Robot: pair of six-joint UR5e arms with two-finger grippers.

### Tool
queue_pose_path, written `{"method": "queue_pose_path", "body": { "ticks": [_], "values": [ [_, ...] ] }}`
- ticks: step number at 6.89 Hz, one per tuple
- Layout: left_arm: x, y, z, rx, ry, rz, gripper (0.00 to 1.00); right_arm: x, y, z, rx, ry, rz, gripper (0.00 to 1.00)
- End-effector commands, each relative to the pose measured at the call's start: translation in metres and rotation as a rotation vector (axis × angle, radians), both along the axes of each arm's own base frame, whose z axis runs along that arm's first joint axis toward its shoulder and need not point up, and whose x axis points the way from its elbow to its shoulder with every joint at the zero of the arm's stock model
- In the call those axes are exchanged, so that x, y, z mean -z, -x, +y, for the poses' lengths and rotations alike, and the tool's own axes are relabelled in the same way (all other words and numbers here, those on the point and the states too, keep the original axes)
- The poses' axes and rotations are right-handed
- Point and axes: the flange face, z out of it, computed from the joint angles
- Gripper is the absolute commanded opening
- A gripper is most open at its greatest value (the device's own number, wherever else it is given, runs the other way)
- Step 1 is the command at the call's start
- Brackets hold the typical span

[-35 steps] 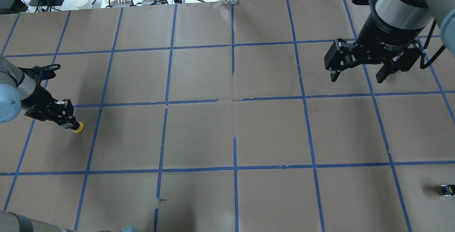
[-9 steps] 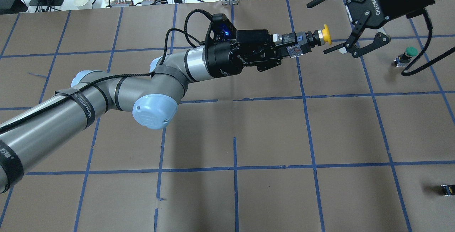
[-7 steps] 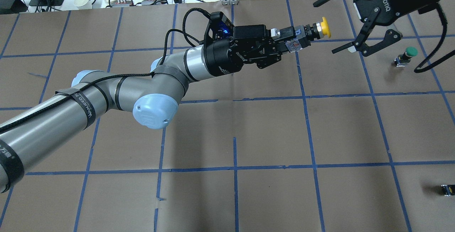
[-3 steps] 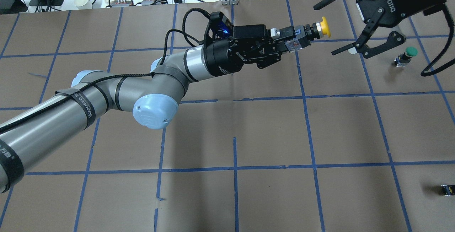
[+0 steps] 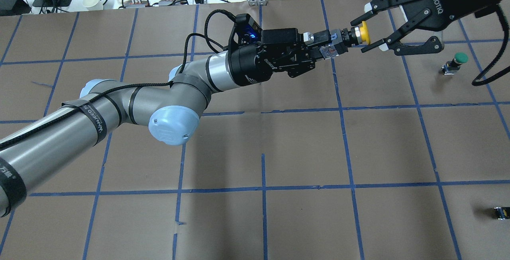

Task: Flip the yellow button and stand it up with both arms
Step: 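Close the right gripper on the yellow cap and open the left gripper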

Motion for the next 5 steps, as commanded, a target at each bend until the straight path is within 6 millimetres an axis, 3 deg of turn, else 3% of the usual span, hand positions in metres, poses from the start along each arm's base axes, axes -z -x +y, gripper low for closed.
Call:
{"method": "queue_pose_path", "body": {
  "ticks": [1, 2, 3, 5],
  "values": [
    [0.001, 0.000, 0.001, 0.000, -0.002, -0.002, 0.09, 0.000, 0.000, 0.000, 0.000, 0.002, -0.001, 0.24],
    [0.001, 0.000, 0.001, 0.003, 0.001, -0.010, 0.42, 0.000, 0.000, -0.001, 0.000, 0.000, -0.002, 0.21],
    [-0.001, 0.000, 0.001, 0.023, -0.040, -0.010, 0.99, 0.001, 0.000, -0.001, 0.000, 0.000, 0.000, 0.20],
    [-0.024, -0.008, -0.005, 0.081, -0.077, -0.106, 1.00, 0.000, 0.000, -0.001, 0.000, 0.004, 0.001, 0.20]
  ]
}}
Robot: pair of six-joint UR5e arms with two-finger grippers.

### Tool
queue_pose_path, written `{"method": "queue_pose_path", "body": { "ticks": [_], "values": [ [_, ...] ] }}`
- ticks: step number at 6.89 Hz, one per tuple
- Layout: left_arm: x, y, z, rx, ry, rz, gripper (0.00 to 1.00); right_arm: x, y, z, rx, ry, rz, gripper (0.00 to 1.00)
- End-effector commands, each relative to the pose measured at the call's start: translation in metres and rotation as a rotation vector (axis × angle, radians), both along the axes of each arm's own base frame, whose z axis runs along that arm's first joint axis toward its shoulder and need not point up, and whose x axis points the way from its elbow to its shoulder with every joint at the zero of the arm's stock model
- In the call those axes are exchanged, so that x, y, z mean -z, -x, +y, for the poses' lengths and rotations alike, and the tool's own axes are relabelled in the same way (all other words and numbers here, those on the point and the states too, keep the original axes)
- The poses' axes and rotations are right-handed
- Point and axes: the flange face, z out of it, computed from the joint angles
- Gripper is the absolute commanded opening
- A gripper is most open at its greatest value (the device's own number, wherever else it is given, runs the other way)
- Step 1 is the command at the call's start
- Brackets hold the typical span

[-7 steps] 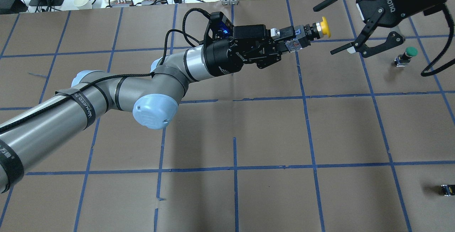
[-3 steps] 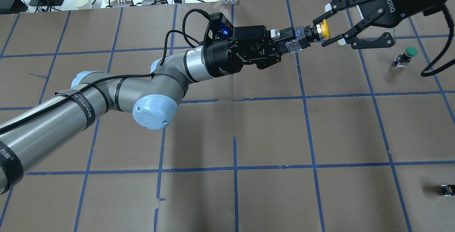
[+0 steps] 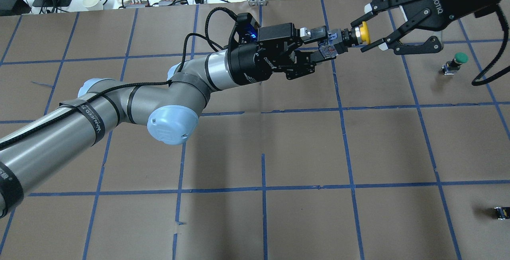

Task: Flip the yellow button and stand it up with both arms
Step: 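Close the right gripper on the yellow cap and open the left gripper, then carry the block away with the right gripper while the left gripper withdraws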

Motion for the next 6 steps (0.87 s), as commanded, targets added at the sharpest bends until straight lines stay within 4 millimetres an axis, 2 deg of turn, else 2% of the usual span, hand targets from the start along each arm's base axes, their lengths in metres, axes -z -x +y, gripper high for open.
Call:
{"method": "queue_pose_path", "body": {
  "ticks": [1, 3, 4, 5, 6],
  "values": [
    [-0.024, -0.023, -0.023, 0.041, 0.007, -0.243, 1.00, 0.000, 0.001, -0.001, -0.001, 0.003, 0.006, 0.19],
    [-0.068, -0.045, -0.053, 0.009, 0.011, -0.556, 1.00, -0.006, 0.015, -0.003, -0.006, 0.025, 0.082, 0.19],
    [-0.104, -0.048, -0.059, -0.037, 0.057, -0.689, 1.00, -0.009, 0.027, -0.004, 0.003, 0.035, 0.102, 0.19],
    [-0.135, -0.053, -0.059, -0.103, 0.074, -0.872, 1.00, -0.001, 0.046, -0.004, -0.073, 0.075, 0.187, 0.19],
    [-0.167, -0.058, -0.045, -0.161, 0.079, -1.025, 1.00, 0.013, 0.067, -0.007, -0.196, 0.125, 0.261, 0.18]
  ]
}}
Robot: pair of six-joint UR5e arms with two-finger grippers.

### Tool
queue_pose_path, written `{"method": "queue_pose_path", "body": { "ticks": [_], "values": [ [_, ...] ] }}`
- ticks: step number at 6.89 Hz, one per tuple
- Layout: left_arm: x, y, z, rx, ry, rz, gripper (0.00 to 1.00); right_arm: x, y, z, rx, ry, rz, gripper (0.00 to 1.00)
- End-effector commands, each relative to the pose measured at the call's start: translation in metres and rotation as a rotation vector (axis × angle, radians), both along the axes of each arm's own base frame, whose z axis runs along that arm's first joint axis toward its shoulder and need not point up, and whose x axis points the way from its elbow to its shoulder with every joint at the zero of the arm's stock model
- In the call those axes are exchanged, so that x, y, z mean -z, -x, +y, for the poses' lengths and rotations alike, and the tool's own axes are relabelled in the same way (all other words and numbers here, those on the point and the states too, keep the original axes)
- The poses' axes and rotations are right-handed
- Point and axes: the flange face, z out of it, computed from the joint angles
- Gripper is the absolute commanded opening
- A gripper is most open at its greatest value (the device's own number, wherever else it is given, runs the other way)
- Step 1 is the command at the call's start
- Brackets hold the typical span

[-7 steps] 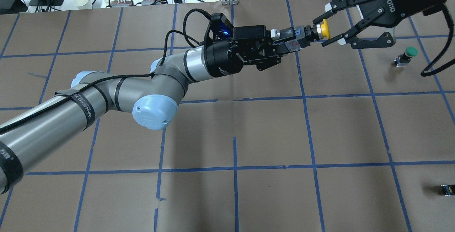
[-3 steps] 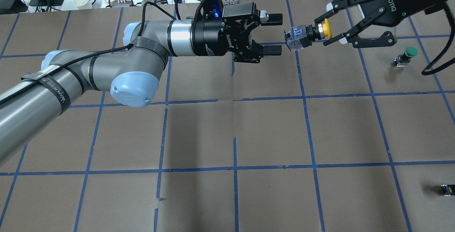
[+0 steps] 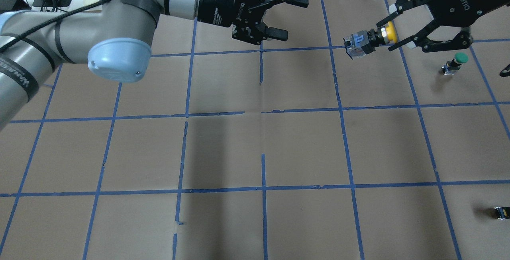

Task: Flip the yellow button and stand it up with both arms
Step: 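Carry the block away with the right gripper while the left gripper withdraws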

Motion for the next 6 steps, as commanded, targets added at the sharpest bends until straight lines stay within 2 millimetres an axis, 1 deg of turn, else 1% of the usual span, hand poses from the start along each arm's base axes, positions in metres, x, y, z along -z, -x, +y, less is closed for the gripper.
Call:
{"method": "queue_pose_path", "body": {
  "ticks": [1, 2, 3, 4, 5, 6],
  "values": [
    [-0.053, -0.020, 0.027, -0.122, 0.032, -0.346, 1.00, 0.031, 0.053, -0.009, -0.195, 0.022, 0.161, 0.18],
    [-0.055, -0.036, 0.044, -0.155, 0.006, -0.525, 1.00, 0.040, 0.077, -0.011, -0.232, 0.017, 0.200, 0.16],
    [-0.055, -0.054, 0.050, -0.184, 0.017, -0.691, 1.00, 0.053, 0.090, -0.017, -0.273, 0.020, 0.188, 0.15],
    [-0.041, -0.070, 0.045, -0.213, 0.021, -0.862, 1.00, 0.072, 0.109, -0.021, -0.283, -0.035, 0.212, 0.15],
    [-0.015, -0.088, 0.045, -0.170, 0.022, -1.051, 1.00, 0.088, 0.122, -0.029, -0.311, -0.052, 0.251, 0.15],
    [-0.017, -0.101, 0.053, -0.094, 0.079, -1.146, 1.00, 0.104, 0.134, -0.035, -0.343, -0.072, 0.294, 0.15]
  ]
}}
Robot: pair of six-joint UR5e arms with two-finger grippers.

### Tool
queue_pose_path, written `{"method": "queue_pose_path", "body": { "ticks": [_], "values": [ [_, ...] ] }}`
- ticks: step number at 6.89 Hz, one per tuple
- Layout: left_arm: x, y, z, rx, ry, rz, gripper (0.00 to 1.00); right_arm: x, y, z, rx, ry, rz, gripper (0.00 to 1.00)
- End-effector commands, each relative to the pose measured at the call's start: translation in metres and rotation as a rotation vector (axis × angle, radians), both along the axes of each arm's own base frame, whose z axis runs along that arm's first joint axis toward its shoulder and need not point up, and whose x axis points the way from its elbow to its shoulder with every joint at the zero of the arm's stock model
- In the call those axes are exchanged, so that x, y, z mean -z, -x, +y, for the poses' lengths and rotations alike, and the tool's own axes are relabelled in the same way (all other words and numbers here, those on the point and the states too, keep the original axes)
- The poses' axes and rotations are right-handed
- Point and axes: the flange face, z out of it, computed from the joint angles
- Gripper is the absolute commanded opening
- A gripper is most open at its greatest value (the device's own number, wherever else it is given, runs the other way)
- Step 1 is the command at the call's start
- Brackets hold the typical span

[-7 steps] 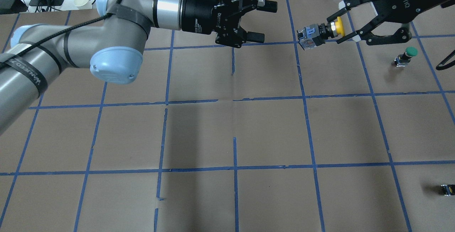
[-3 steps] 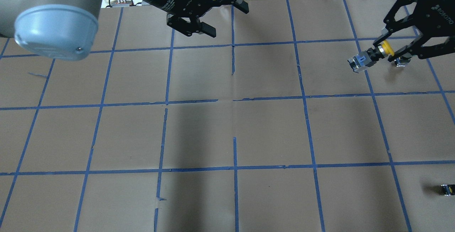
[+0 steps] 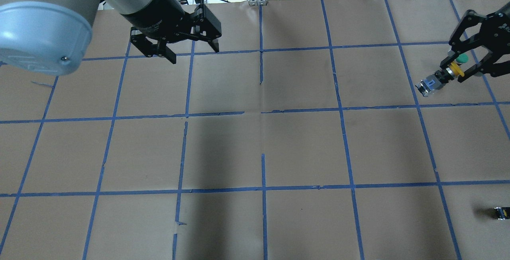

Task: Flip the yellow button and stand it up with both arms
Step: 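Carry the block away with the right gripper while the left gripper withdraws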

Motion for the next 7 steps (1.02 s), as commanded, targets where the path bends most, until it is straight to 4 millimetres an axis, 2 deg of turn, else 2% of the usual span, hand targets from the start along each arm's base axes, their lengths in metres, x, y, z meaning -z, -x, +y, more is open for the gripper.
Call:
{"method": "queue_pose_path", "body": {
  "ticks": [1, 2, 4, 5, 6, 7],
  "values": [
    [0.012, -0.022, 0.020, 0.087, -0.048, -0.169, 1.00, 0.037, 0.029, -0.009, -0.140, -0.009, 0.082, 0.14],
    [0.015, -0.026, 0.027, 0.080, -0.042, -0.170, 1.00, 0.059, 0.055, -0.010, -0.221, 0.035, 0.108, 0.13],
    [0.006, -0.057, 0.009, 0.010, -0.010, -0.163, 1.00, 0.100, 0.102, 0.007, -0.502, 0.181, 0.102, 0.13],
    [0.007, -0.058, 0.006, 0.008, -0.011, -0.164, 0.99, 0.115, 0.121, 0.014, -0.689, 0.268, 0.122, 0.13],
    [0.002, -0.058, -0.004, 0.007, 0.017, -0.159, 0.99, 0.121, 0.136, 0.017, -0.910, 0.361, 0.176, 0.13],
    [0.001, -0.054, -0.014, 0.012, 0.036, -0.153, 1.00, 0.131, 0.147, 0.024, -1.055, 0.402, 0.170, 0.14]
  ]
}}
